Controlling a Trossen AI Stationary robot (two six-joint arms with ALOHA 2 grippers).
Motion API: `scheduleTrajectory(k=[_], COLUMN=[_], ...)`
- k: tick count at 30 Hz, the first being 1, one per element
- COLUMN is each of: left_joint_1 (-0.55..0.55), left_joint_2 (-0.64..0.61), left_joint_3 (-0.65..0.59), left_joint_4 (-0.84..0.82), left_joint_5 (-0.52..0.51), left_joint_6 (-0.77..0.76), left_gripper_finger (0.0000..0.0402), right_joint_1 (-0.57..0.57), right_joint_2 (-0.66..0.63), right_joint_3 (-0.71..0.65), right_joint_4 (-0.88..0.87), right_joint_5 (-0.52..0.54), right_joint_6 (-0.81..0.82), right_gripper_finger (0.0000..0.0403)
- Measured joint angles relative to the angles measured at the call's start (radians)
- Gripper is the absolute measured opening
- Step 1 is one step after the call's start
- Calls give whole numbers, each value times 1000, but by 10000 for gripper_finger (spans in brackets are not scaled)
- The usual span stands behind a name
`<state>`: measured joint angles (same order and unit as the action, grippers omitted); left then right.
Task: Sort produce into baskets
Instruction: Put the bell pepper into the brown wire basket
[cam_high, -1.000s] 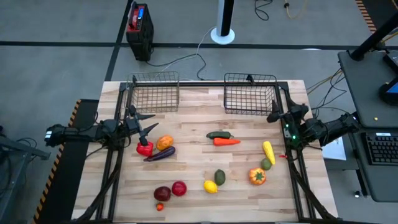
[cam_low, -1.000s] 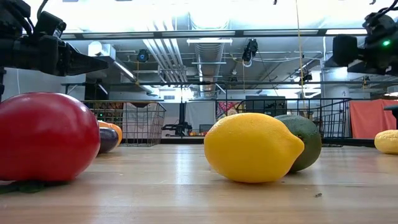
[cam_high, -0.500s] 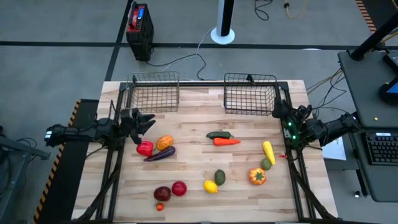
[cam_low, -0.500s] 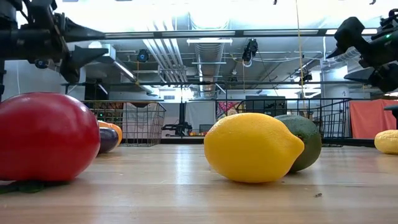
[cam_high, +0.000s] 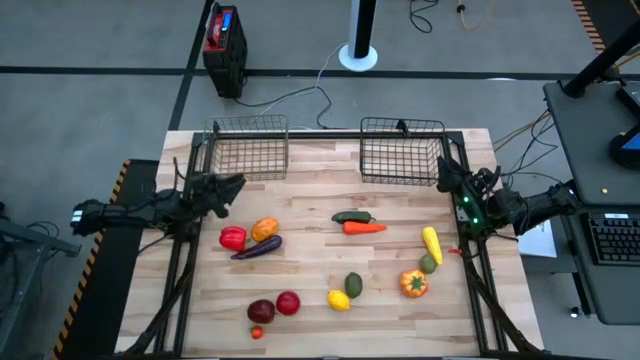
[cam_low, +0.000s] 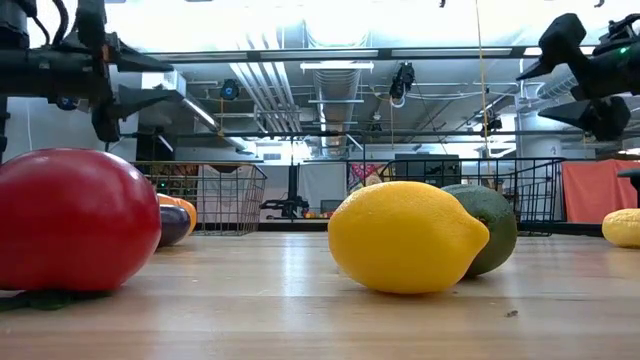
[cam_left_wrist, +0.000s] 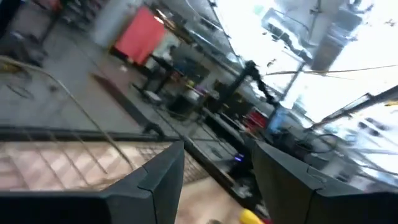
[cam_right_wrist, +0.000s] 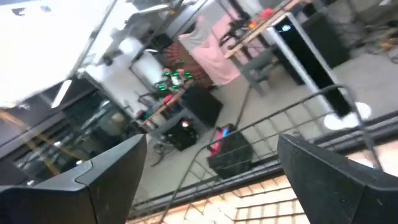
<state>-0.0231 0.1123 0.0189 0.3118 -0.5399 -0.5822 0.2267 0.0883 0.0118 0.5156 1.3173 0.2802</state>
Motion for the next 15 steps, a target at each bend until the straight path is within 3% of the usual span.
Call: scheduleTrajectory(k=[4,8,11,15], left_joint_1=[-2,-15,-27,-35], left_joint_2=[57,172,281,410], left_joint_3=[12,131,263,478], left_joint_4=[111,55,-120,-495], left_joint_5=[187,217,239,250], left_joint_6=[-6,16,74,99], left_gripper_finger=[174,174,174,174], right_joint_1=[-52,-107,-127,-129], right_joint_2=[15,76,167,322], right_joint_3=[1,41,93,190], right_joint_4=[79,96,89,12], right_joint_5=[-182,-264,-311,-323], right_joint_6=[4,-3,-4,-46], right_gripper_finger=[354,354,354,354])
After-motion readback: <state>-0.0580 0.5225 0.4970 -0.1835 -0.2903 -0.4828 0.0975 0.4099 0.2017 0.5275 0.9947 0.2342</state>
